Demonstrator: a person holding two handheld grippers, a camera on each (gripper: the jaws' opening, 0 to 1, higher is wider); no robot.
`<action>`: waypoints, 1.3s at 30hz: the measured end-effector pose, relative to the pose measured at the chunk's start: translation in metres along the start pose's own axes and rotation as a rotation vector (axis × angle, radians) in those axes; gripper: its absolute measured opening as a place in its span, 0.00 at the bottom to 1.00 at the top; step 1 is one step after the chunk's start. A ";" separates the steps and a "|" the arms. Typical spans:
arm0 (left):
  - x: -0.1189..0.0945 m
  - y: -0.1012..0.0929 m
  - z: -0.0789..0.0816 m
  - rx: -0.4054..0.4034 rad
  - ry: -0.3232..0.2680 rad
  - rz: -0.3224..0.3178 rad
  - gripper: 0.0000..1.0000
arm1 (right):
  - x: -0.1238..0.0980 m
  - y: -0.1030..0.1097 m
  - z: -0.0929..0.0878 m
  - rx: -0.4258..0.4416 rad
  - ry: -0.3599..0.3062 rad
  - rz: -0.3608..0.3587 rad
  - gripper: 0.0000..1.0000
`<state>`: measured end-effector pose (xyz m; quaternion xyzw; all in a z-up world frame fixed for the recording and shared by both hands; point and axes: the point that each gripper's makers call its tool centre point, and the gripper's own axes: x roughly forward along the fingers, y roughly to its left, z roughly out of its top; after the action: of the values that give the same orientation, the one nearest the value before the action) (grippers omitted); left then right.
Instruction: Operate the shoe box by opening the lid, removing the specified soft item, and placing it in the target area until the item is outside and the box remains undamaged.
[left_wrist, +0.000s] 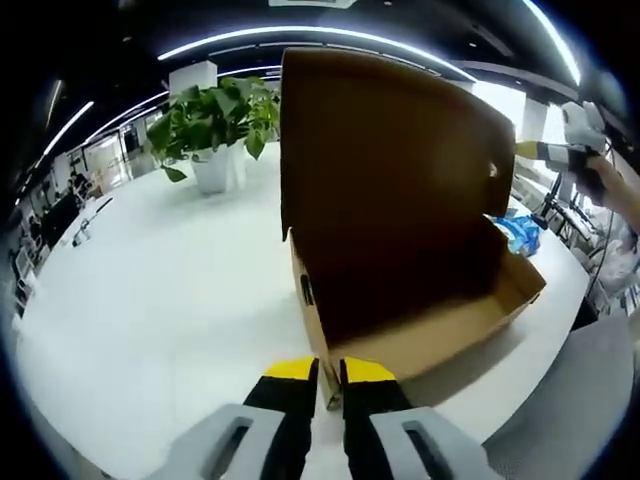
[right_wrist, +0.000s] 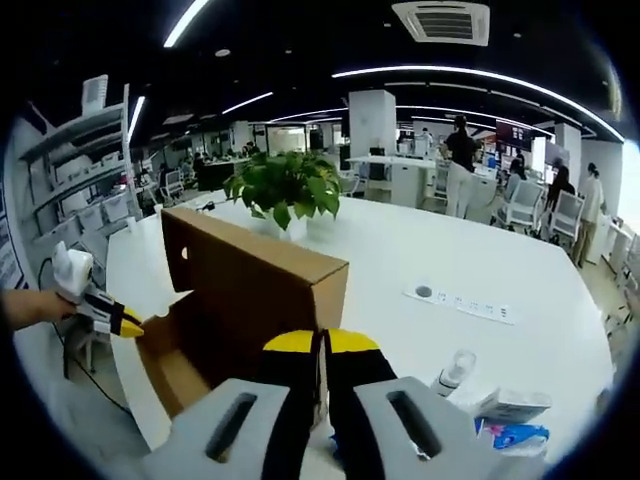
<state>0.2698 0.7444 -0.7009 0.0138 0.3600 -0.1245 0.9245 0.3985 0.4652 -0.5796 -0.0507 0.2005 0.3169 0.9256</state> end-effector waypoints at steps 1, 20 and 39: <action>0.000 -0.001 0.000 -0.005 -0.003 -0.002 0.15 | -0.001 0.001 0.000 -0.004 -0.002 -0.001 0.01; -0.030 0.002 0.041 0.047 -0.092 0.017 0.23 | -0.023 0.021 -0.021 -0.019 0.001 0.017 0.02; -0.060 -0.010 0.104 0.131 -0.239 -0.007 0.26 | -0.038 0.037 -0.044 -0.011 0.020 0.026 0.03</action>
<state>0.2934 0.7356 -0.5835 0.0580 0.2383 -0.1519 0.9575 0.3342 0.4629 -0.6031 -0.0561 0.2085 0.3294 0.9192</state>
